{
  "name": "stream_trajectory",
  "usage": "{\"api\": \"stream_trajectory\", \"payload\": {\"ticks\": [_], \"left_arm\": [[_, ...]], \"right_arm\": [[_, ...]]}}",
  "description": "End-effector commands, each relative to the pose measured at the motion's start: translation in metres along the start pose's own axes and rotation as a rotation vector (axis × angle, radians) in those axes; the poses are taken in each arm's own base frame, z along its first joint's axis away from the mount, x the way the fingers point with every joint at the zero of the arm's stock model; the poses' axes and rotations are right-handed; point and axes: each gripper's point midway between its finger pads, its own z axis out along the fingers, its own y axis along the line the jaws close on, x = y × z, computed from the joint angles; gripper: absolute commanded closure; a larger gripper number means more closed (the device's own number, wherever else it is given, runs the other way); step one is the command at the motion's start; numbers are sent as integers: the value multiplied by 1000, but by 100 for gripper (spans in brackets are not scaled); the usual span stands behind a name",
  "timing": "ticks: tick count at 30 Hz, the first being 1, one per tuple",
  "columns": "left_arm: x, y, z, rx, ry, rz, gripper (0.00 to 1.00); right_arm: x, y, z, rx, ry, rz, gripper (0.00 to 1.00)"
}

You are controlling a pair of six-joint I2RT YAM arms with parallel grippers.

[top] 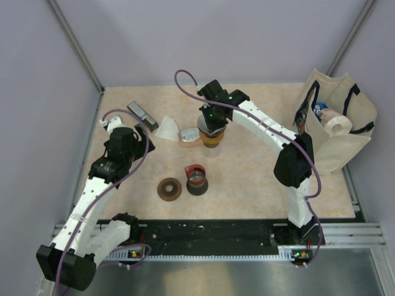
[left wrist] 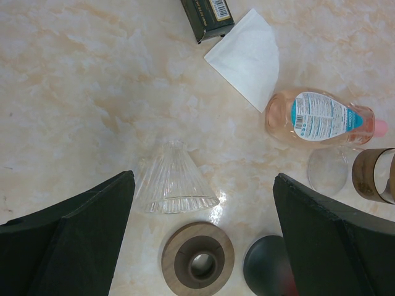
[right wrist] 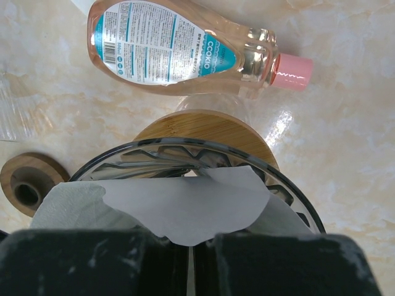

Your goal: Place the coffee filter in the dripper

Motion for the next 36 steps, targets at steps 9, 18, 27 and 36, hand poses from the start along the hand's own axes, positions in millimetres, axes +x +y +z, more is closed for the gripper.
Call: {"api": "stream_trajectory", "payload": {"ticks": [9,18,27,36], "left_arm": [[-11,-5,-4,33,-47,-11,1],[-12,-6,-5,40,-49,-12,1],[-11,-6,-4,42,-48,-11,1],[-12,-6,-4,40,-49,-12,1]], "right_arm": [[-31,6,-41,-38,-122,7,100],[-44,6,-62,-36,-182,8,100],[-43,5,-66,-28,-184,9,100],[-58,2,-95,-19,-268,2,100]]}}
